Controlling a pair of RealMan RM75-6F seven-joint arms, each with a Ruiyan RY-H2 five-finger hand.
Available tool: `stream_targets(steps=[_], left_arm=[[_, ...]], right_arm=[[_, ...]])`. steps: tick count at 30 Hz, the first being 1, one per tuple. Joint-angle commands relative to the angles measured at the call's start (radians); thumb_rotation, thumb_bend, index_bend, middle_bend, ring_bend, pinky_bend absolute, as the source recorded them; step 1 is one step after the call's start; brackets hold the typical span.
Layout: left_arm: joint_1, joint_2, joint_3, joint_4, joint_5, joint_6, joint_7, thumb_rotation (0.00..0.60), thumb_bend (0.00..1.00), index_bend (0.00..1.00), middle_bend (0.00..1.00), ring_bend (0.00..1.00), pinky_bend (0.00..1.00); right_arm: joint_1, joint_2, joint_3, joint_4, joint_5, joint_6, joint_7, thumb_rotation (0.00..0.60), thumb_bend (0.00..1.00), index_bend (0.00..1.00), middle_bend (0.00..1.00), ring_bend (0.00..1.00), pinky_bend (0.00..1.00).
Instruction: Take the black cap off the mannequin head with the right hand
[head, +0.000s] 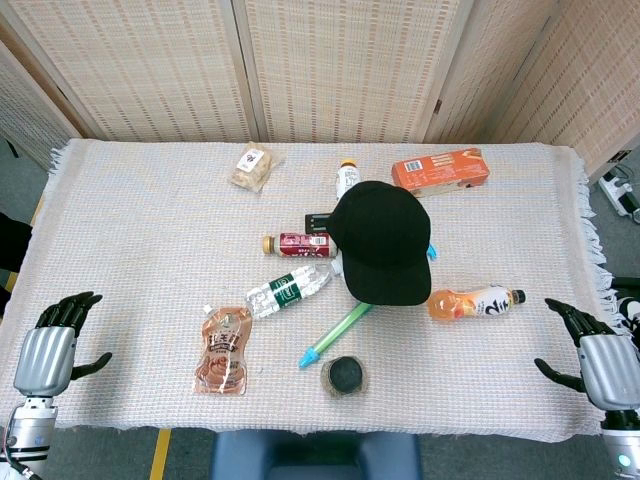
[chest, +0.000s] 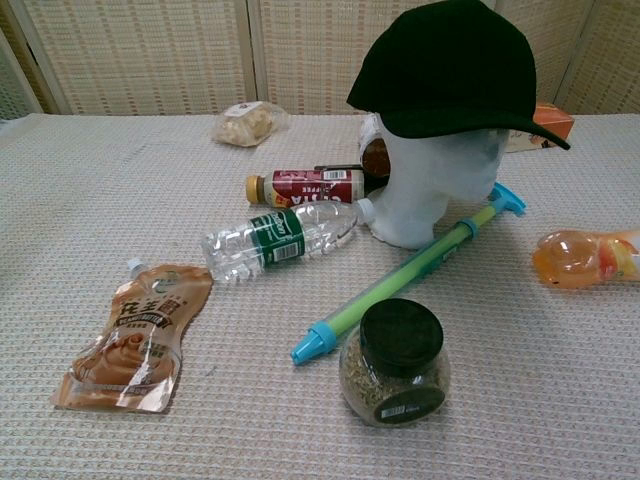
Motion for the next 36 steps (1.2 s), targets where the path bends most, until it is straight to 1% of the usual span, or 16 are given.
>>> stream_targets(steps=[1, 8, 17, 21, 23, 24, 25, 26, 27, 31, 36], left_arm=[[0.000, -0.002, 0.000, 0.003, -0.003, -0.002, 0.000, 0.600, 0.13, 0.22, 0.21, 0.18, 0.24], [0.001, -0.007, 0.000, 0.009, 0.000, 0.000, -0.001, 0.600, 0.13, 0.22, 0.21, 0.18, 0.24], [0.002, -0.001, -0.001, -0.004, 0.012, 0.011, 0.002, 0.600, 0.13, 0.22, 0.21, 0.18, 0.24], [0.001, 0.001, -0.001, -0.006, 0.012, 0.010, 0.004, 0.600, 0.13, 0.22, 0.21, 0.18, 0.24], [0.001, 0.001, 0.000, -0.008, 0.012, 0.009, 0.005, 0.600, 0.13, 0.22, 0.21, 0.18, 0.24], [0.000, 0.002, 0.000, -0.009, 0.012, 0.008, 0.006, 0.600, 0.13, 0.22, 0.21, 0.18, 0.24], [-0.001, 0.002, -0.001, -0.010, 0.014, 0.007, 0.006, 0.600, 0.13, 0.22, 0.21, 0.18, 0.24], [-0.003, 0.002, -0.002, -0.013, 0.020, 0.009, 0.005, 0.600, 0.13, 0.22, 0.21, 0.18, 0.24], [-0.004, 0.002, -0.002, -0.014, 0.022, 0.010, 0.004, 0.600, 0.13, 0.22, 0.21, 0.18, 0.24], [-0.002, 0.007, 0.000, -0.016, 0.027, 0.014, 0.001, 0.600, 0.13, 0.22, 0.21, 0.18, 0.24], [0.007, 0.013, 0.004, -0.012, 0.027, 0.022, -0.009, 0.600, 0.13, 0.22, 0.21, 0.18, 0.24]], right_arm=[[0.006, -0.002, 0.002, -0.002, 0.000, -0.007, -0.005, 0.600, 0.08, 0.17, 0.26, 0.30, 0.44], [0.003, -0.007, 0.004, 0.004, -0.007, 0.007, -0.003, 0.600, 0.08, 0.18, 0.27, 0.33, 0.48], [-0.003, -0.012, -0.002, 0.023, -0.023, 0.023, 0.020, 0.600, 0.08, 0.21, 0.29, 0.41, 0.58], [0.001, -0.016, -0.001, 0.026, -0.029, 0.024, 0.025, 0.600, 0.08, 0.23, 0.32, 0.50, 0.67], [0.006, -0.022, 0.003, 0.030, -0.037, 0.026, 0.028, 0.600, 0.08, 0.26, 0.36, 0.60, 0.79], [0.014, -0.029, 0.008, 0.033, -0.046, 0.029, 0.028, 0.600, 0.08, 0.29, 0.38, 0.67, 0.86], [0.030, -0.040, 0.021, 0.033, -0.065, 0.037, 0.027, 0.600, 0.09, 0.30, 0.39, 0.71, 0.91], [0.070, -0.062, 0.050, 0.023, -0.090, 0.030, 0.014, 0.600, 0.09, 0.31, 0.40, 0.74, 0.94], [0.088, -0.072, 0.062, 0.016, -0.091, 0.019, 0.003, 0.600, 0.09, 0.32, 0.40, 0.77, 0.97], [0.159, -0.106, 0.104, -0.019, -0.087, -0.039, -0.045, 0.600, 0.10, 0.33, 0.41, 0.82, 1.00], [0.240, -0.163, 0.143, -0.041, -0.069, -0.112, -0.110, 0.600, 0.10, 0.35, 0.41, 0.84, 1.00]])
